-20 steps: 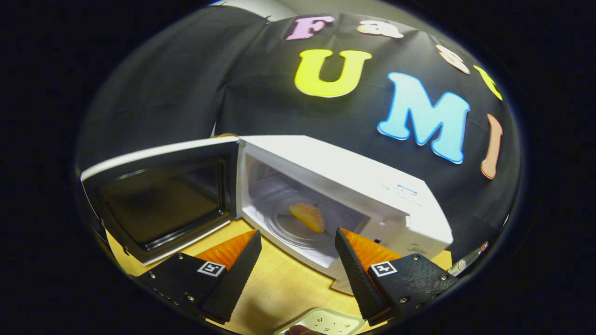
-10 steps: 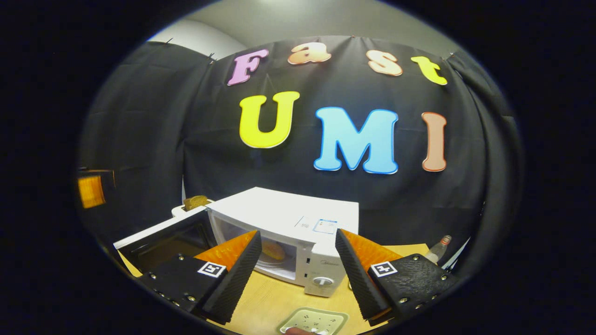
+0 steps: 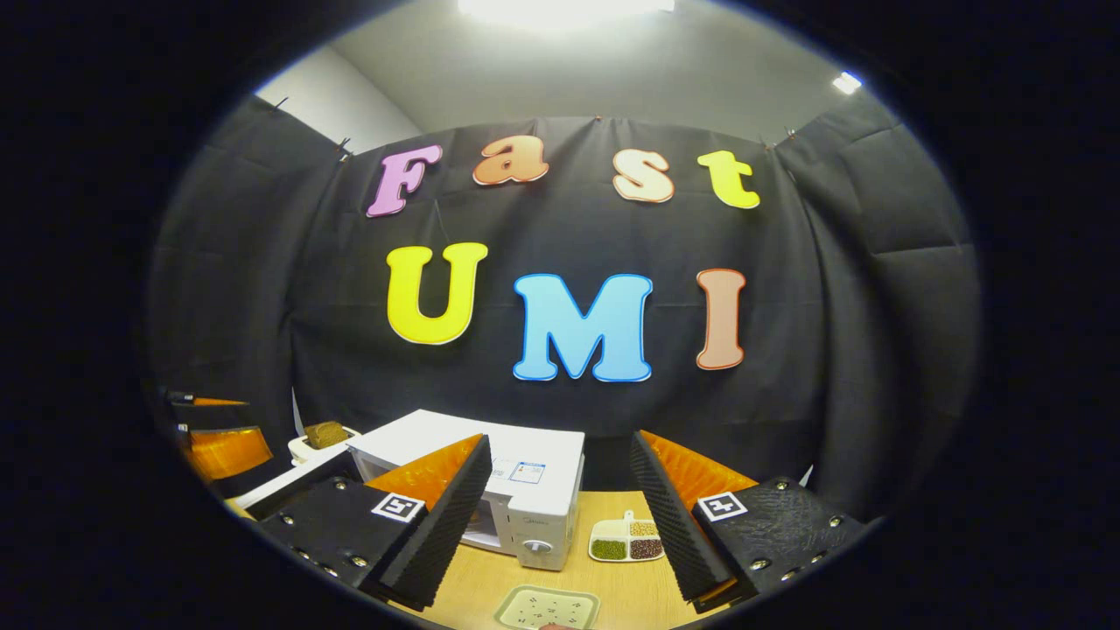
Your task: Open the microwave oven with the left hand, put the food in, and close the microwave oven.
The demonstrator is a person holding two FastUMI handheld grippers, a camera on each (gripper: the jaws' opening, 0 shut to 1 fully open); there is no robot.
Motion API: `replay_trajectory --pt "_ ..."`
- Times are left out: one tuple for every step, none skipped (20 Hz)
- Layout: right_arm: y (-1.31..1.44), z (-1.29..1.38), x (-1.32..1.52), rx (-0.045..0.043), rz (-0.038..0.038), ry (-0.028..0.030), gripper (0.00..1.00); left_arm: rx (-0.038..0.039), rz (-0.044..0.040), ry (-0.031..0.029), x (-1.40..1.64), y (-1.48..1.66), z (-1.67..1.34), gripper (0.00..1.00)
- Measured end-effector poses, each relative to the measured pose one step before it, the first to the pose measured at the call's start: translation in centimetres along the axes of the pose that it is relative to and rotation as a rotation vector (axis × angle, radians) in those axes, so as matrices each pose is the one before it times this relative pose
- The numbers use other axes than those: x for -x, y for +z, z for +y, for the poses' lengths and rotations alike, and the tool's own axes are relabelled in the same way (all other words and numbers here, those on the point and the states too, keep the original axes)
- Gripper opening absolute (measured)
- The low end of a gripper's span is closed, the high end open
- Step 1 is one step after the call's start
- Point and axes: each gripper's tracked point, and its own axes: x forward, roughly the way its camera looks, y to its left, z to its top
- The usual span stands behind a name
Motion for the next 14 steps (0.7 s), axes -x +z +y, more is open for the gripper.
replay_trajectory --pt "0.243 -0.832 0.496 -0.01599 -0.00255 -0.01569 0.98 -0.00694 -0.02458 0.01407 -0.038 0.786 0.113 0.94" --pt "0.253 -0.712 0.246 -0.00686 -0.003 -0.01481 0.98 -0.0022 -0.02796 0.00201 -0.032 0.845 -0.038 0.96" --pt "0.047 -0.447 0.126 -0.00053 0.00091 -0.00857 0.98 -0.00064 -0.02166 -0.00405 -0.404 0.522 0.124 0.96" --pt "-0.14 -0.627 0.081 -0.00024 0.00528 -0.01152 0.98 0.00054 -0.0063 -0.0028 -0.206 0.361 -0.046 0.96" --pt "-0.046 -0.519 0.152 0.00973 -0.00191 -0.0081 0.98 -0.00116 0.00172 0.00346 -0.165 -0.102 0.228 0.94" --pt "0.194 -0.535 0.033 0.0089 -0.00189 -0.00729 0.98 -0.00072 0.00857 0.00308 -0.107 -0.197 0.249 0.94" --pt "0.33 -0.216 0.153 0.00108 -0.00511 -0.00147 0.98 0.00045 0.00784 0.00872 0.016 -0.299 0.335 0.94" --pt "0.322 -0.232 0.051 -0.00578 -0.00302 0.00273 0.98 0.00181 0.00572 0.01145 0.063 -0.045 0.501 0.94" --pt "-0.057 -0.173 0.031 -0.00401 0.00059 0.00046 0.98 0.00414 0.00718 0.00215 0.015 -0.138 0.17 0.94" --pt "-0.123 -0.269 -0.118 -0.001 0.00548 -0.00292 0.98 0.00231 0.00038 0.00587 0.059 0.112 0.276 0.83" --pt "-0.192 -0.287 -0.123 -0.00377 0.00628 -0.00146 0.98 -0.00293 0.00117 0.0094 0.047 0.116 0.386 0.72" --pt "-0.075 -0.159 -0.167 -0.00751 0.00376 0.0014 0.98 -0.00655 -0.00097 0.01024 0.157 0.117 0.451 0.61" --pt "-0.141 -0.011 -0.097 -0.00564 0.00501 0.00317 0.98 -0.01168 -0.00214 0.01406 0.105 0.009 0.408 0.5" --pt "-0.154 -0.128 -0.149 -0.00405 0.00525 0.00202 0.98 -0.02025 -0.0062 0.03572 0.109 0.507 0.896 0.39"
